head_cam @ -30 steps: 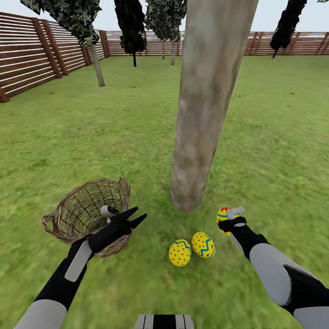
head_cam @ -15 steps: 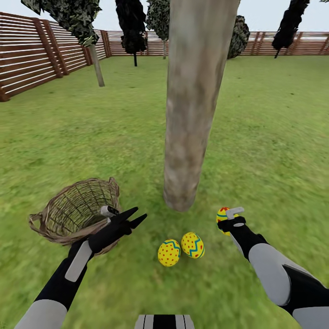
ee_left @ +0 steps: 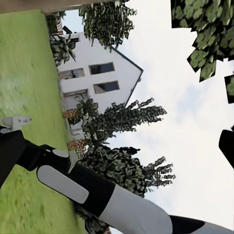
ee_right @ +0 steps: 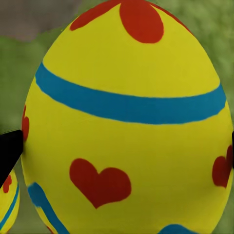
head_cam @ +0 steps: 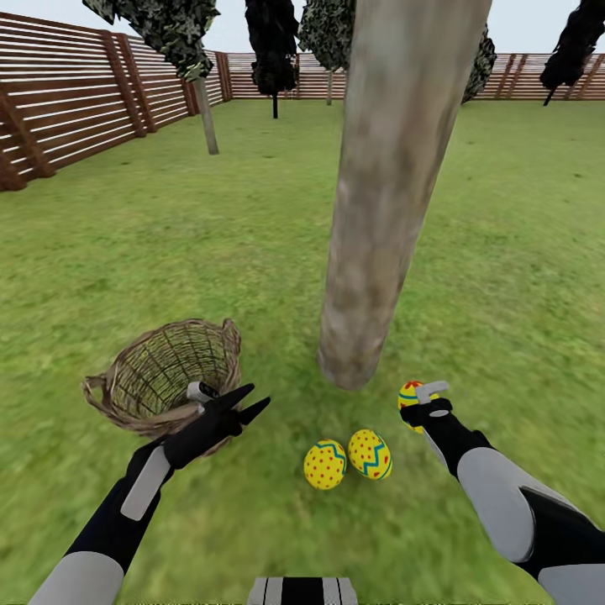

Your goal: Take the three Easter eggs out of the wicker basket on the lawn in the garden, then place them on the lawn next to a single tree (choose any tree) so that all three eggs are next to the same tree and none are left in the basket.

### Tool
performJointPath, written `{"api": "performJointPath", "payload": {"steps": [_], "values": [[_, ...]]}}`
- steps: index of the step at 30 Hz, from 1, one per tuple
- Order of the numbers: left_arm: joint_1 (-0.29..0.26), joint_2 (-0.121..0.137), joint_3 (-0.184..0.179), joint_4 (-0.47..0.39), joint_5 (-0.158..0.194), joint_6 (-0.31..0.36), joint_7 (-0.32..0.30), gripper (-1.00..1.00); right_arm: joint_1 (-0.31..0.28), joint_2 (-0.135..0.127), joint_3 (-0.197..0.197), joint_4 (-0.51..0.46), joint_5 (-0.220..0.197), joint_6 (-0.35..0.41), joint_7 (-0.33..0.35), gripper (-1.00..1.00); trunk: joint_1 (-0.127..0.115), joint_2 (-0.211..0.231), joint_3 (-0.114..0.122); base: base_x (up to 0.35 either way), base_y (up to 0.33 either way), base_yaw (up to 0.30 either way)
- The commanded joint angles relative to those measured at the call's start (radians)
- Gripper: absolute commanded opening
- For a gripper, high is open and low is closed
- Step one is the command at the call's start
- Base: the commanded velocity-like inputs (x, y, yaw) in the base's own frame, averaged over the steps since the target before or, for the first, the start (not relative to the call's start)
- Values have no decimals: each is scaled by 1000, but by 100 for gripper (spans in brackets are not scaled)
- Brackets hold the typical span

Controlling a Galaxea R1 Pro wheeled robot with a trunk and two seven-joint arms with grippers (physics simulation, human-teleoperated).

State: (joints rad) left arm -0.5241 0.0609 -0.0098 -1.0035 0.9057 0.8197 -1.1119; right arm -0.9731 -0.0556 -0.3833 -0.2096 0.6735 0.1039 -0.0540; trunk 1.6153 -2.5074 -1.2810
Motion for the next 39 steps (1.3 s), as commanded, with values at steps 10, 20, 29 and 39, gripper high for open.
{"api": "performJointPath", "payload": {"steps": [10,20,29,39], "values": [[0,0,-3,0,4,7,1,100,-1,0,-3,-1,5,2,-1,-100,4,-3,-39,0,0,0],[-1,0,-3,-1,4,7,1,100,-1,0,-3,1,6,3,0,-100,9,-5,-78,0,0,0],[-1,0,-3,-1,4,7,1,100,-1,0,-3,0,6,5,0,-100,13,-7,-113,0,0,0],[-1,0,-1,1,2,7,1,100,0,1,-3,1,6,5,0,-100,13,-7,-113,132,0,0]]}}
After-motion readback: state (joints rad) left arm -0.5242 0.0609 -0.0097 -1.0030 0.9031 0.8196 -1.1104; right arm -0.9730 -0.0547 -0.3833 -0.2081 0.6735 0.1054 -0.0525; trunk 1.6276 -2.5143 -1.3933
